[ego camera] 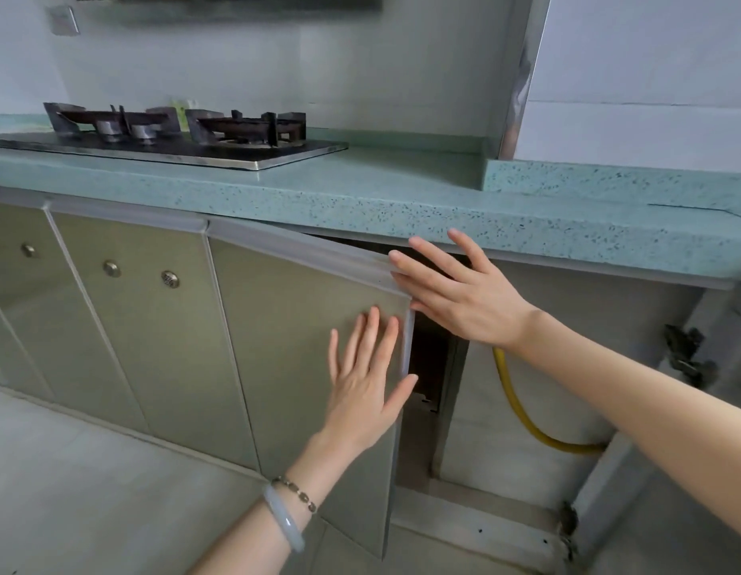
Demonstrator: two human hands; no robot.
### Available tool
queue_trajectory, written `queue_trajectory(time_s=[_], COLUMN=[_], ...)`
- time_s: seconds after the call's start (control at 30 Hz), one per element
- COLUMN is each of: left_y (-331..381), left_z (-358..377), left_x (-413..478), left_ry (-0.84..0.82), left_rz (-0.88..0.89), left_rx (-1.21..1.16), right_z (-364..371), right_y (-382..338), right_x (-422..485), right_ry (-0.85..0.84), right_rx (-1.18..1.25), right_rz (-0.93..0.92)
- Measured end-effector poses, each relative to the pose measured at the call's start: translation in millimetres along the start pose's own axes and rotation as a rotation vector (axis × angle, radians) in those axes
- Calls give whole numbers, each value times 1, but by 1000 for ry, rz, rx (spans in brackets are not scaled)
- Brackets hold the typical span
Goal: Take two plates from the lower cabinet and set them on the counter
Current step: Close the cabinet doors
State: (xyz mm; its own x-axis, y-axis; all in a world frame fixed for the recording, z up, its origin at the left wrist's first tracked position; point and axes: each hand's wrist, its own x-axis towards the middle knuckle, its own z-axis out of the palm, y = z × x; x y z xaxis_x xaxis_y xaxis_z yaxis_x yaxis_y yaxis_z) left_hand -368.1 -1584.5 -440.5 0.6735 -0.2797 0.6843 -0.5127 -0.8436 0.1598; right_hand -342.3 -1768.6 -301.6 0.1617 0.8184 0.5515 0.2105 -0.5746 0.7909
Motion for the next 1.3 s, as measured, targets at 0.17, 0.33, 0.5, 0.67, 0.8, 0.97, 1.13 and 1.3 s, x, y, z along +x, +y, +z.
queue_trajectory(time_s=[0.17,0.33,0.5,0.67,0.8,0.97,1.13,1.3], left_y=[-4,-6,-8,-10,-9,3,32,71], left_z=[14,25,35,42,42,37,33,25], left_x=[16,32,44,52,54,52,44,27], left_ry=[-52,-78,-80,-91,-100,-68,-36,-77], left_rz=[29,37,41,40,36,36,148,238], left_rx=[9,57,88,98,112,70,-67,-310], right_z=[6,14,19,22,21,8,-29,-83], right_y=[2,8,9,7,5,0,-14,-28], right_x=[-9,-12,-11,-13,-11,-7,-16,-33], right_ry=[-138,-289,-377,-398,-406,-408,-403,-359], right_rx=[-9,-86,-192,-255,-252,-150,-15,105], right_rz=[48,86,95,95,122,150,349,589])
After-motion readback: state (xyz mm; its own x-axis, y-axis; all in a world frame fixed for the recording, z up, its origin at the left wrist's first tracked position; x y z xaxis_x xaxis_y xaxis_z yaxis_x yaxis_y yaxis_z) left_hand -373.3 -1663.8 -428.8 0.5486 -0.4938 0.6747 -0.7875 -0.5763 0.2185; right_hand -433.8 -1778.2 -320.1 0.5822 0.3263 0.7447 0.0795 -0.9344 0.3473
